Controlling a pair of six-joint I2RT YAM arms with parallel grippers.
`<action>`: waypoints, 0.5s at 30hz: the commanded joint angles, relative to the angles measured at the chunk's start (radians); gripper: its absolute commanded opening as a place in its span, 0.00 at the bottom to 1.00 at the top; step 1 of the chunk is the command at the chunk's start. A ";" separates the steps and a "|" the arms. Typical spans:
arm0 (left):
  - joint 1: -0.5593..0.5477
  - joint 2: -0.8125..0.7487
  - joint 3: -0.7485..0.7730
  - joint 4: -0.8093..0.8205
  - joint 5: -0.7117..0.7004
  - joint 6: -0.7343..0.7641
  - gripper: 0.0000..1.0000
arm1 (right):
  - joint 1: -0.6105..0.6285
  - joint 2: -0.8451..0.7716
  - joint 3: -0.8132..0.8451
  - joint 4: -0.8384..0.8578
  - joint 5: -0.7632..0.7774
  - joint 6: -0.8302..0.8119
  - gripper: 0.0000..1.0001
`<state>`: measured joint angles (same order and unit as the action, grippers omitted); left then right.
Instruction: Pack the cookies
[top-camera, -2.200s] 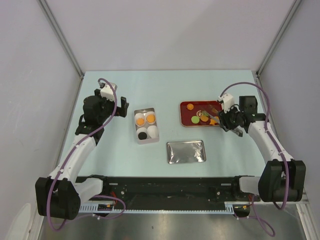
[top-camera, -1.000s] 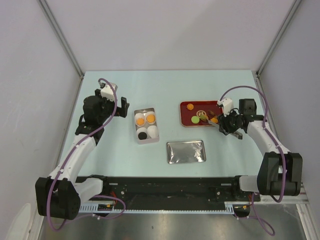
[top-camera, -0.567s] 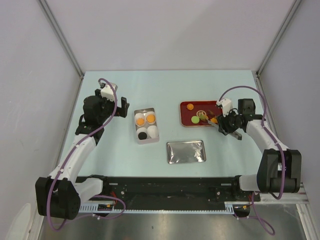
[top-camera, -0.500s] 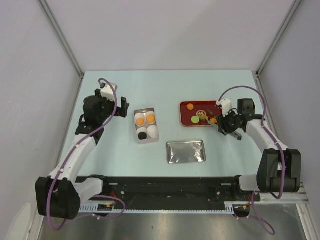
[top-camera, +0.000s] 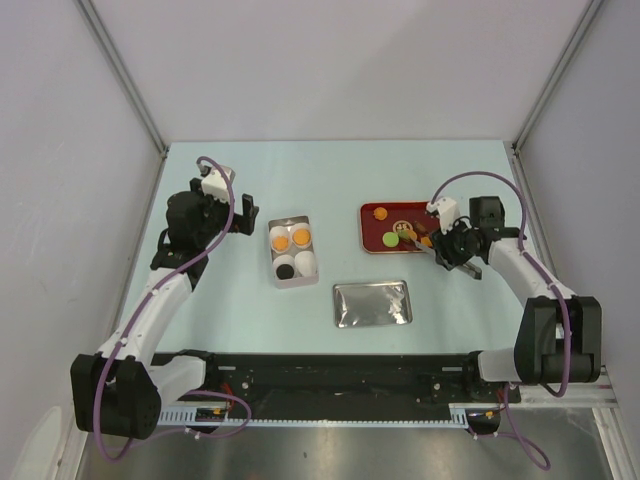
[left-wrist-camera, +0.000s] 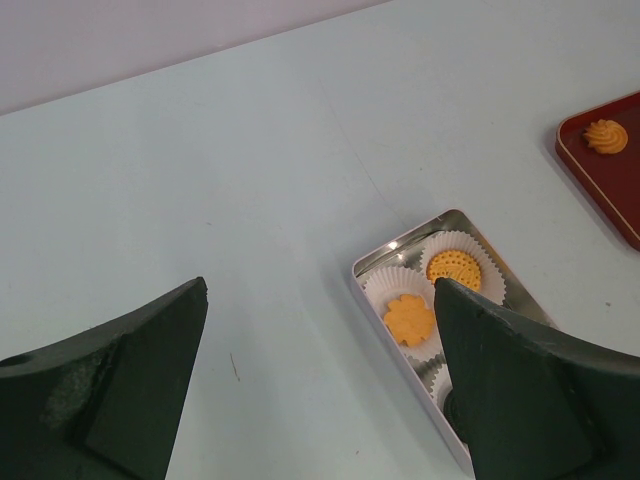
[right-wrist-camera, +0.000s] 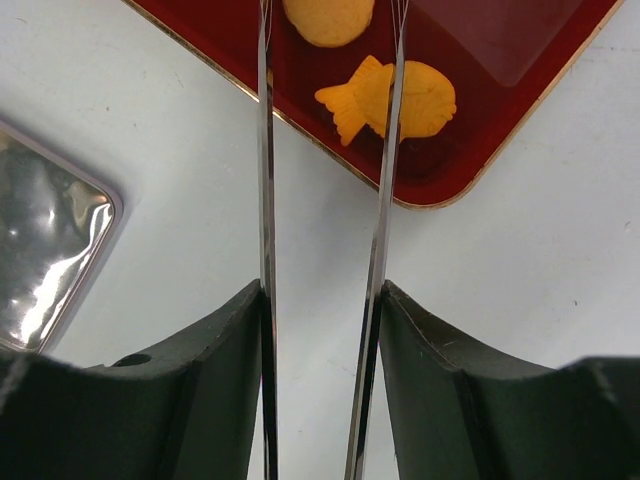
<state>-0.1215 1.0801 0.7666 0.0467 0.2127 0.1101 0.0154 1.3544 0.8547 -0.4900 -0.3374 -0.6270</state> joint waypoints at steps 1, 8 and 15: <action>-0.003 0.001 0.020 0.019 0.013 0.010 1.00 | 0.024 0.014 0.053 0.013 0.028 -0.014 0.50; -0.006 0.000 0.019 0.021 0.011 0.011 1.00 | 0.034 0.029 0.061 0.010 0.029 -0.011 0.50; -0.004 0.003 0.017 0.022 0.008 0.011 1.00 | 0.034 0.032 0.069 0.002 0.026 -0.011 0.47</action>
<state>-0.1215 1.0801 0.7666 0.0463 0.2127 0.1104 0.0448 1.3842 0.8715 -0.4973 -0.3111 -0.6292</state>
